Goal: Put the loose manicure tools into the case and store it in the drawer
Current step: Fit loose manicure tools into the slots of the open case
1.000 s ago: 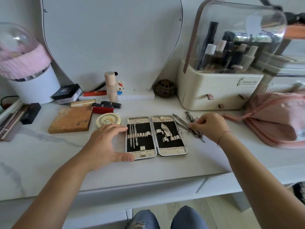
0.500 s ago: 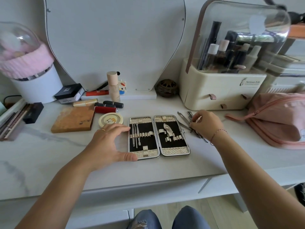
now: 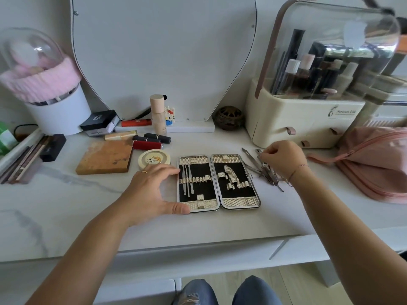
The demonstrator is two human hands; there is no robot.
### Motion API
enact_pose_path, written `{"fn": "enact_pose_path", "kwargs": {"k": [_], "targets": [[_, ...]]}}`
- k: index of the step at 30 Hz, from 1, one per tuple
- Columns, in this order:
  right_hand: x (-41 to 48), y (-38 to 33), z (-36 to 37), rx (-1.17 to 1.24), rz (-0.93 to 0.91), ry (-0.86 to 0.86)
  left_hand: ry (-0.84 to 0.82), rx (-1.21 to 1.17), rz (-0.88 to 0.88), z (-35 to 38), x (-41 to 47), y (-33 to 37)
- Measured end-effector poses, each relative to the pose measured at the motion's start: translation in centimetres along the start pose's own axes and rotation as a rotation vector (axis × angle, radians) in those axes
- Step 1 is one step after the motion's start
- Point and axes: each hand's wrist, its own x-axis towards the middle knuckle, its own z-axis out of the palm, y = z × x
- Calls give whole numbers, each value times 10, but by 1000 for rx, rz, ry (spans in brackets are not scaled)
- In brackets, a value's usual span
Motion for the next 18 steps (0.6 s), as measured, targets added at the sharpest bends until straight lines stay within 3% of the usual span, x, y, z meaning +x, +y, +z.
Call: {"fn": "enact_pose_path", "kwargs": {"k": [3, 7, 11, 18], "targets": [[1, -20, -10, 306, -50, -54, 5, -1, 5, 0, 0, 0], [-4, -59, 11, 739, -26, -447, 19, 10, 8, 1, 1, -2], [0, -87, 50, 745, -15, -646, 22, 22, 12, 1, 2, -1], [20, -100, 66, 650, 6, -702, 26, 36, 30, 0, 3, -2]]}}
